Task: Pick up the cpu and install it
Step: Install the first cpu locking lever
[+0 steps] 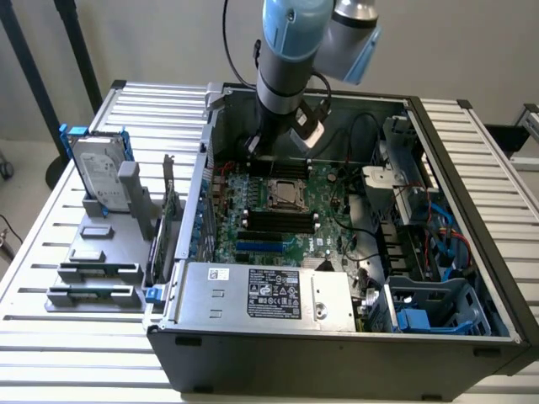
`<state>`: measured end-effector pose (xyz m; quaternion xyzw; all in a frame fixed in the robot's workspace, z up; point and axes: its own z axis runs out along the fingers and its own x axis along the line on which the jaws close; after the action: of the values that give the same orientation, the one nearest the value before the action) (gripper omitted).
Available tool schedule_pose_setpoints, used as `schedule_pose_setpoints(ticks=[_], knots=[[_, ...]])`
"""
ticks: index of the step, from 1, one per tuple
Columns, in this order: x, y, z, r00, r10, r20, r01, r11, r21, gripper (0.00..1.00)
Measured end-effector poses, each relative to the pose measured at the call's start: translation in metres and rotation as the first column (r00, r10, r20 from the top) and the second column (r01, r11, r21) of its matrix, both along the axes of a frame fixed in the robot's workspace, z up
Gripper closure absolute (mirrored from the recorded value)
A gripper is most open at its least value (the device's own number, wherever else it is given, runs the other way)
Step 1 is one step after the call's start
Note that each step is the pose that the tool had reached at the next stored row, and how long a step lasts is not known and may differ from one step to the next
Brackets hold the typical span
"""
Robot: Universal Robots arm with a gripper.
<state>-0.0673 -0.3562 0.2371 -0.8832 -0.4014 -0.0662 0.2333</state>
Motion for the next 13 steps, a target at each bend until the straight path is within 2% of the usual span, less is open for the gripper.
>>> schedule_pose_setpoints(ticks=[3,6,10,13], knots=[[0.005,-0.0003,-0.0017,1.0000,-0.001,0.0058,0.001,1.0000,0.0006,0.89],[0.008,-0.0002,-0.0043,0.9999,-0.002,0.0142,0.002,1.0000,0.0004,0.89],[0.009,-0.0003,-0.0085,0.9996,-0.001,0.0283,0.002,1.0000,-0.0039,0.89],[0.009,-0.0003,-0.0121,0.9994,-0.001,0.0348,0.002,0.9999,-0.0117,0.89]])
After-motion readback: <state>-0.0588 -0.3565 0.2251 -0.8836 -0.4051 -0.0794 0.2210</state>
